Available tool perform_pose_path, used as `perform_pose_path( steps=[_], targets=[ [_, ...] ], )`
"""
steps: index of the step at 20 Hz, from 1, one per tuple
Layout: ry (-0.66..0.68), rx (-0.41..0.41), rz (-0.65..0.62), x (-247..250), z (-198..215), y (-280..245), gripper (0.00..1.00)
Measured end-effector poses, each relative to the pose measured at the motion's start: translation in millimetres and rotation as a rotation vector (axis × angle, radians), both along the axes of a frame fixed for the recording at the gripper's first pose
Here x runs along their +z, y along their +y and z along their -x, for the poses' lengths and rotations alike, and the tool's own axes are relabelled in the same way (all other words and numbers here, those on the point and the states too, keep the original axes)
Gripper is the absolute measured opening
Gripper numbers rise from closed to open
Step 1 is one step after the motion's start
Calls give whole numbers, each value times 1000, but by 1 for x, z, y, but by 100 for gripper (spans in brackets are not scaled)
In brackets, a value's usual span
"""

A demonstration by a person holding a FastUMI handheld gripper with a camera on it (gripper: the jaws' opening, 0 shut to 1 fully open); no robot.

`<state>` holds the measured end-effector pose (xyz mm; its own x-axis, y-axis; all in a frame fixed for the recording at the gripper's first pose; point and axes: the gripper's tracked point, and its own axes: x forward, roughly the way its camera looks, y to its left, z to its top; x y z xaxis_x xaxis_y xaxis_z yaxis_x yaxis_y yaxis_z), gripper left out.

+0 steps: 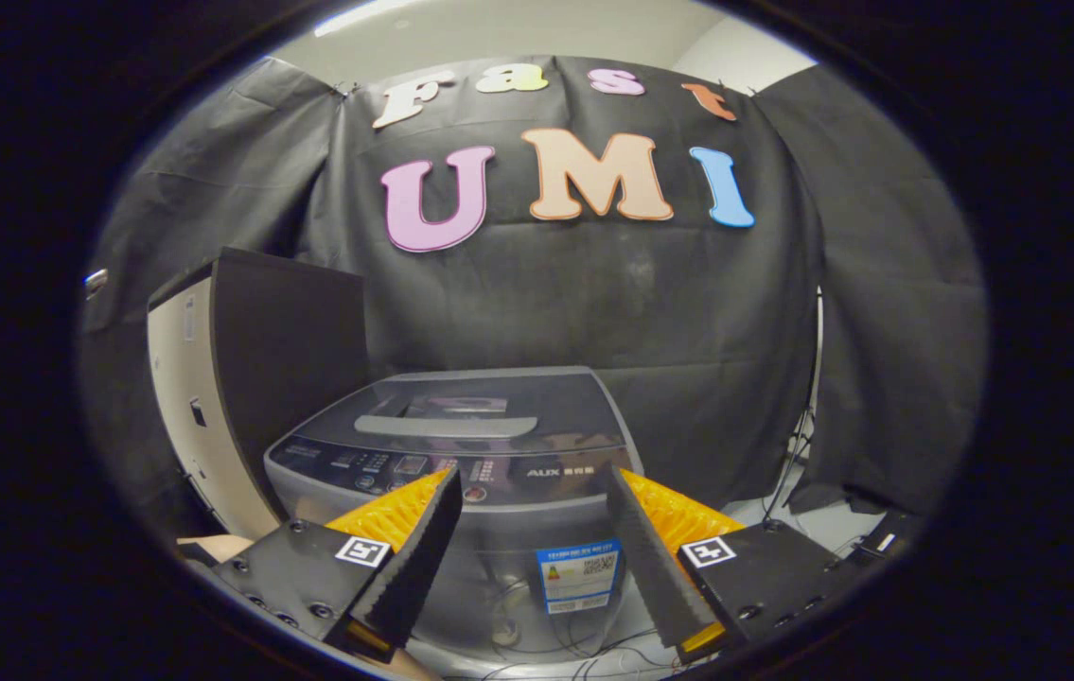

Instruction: Put the clothes into the washing machine and then close the washing machine lid.

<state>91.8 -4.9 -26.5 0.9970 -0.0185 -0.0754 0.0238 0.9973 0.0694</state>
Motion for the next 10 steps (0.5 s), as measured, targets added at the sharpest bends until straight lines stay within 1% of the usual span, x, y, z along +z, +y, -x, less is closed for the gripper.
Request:
perform_pose_path(
  steps=[4, 8, 10],
  targets=[
    [40, 0, 2, -15, 7, 0, 96],
    [34, 13, 36, -16, 7, 3, 96],
    [56, 20, 70, -22, 9, 2, 96]
  ],
)
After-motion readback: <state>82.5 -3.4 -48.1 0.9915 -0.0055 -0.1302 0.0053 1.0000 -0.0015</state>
